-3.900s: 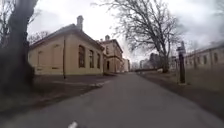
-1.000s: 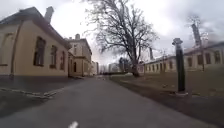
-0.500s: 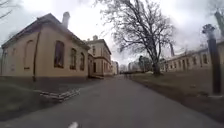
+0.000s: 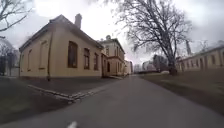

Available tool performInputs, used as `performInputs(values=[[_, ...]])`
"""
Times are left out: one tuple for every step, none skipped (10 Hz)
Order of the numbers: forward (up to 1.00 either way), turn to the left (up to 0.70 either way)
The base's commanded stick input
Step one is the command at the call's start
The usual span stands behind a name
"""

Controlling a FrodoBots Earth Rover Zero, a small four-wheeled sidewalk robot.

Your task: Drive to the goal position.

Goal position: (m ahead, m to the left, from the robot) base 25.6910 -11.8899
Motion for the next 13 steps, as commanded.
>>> performInputs(values=[[0.70,-0.35],[0.70,-0.35],[0.70,-0.03],[0.70,-0.25],[0.70,-0.35],[0.70,-0.35],[0.70,-0.35],[0.70,0.00],[0.70,0.00],[0.70,0.00],[0.70,-0.33],[0.70,-0.35],[0.70,-0.17]])
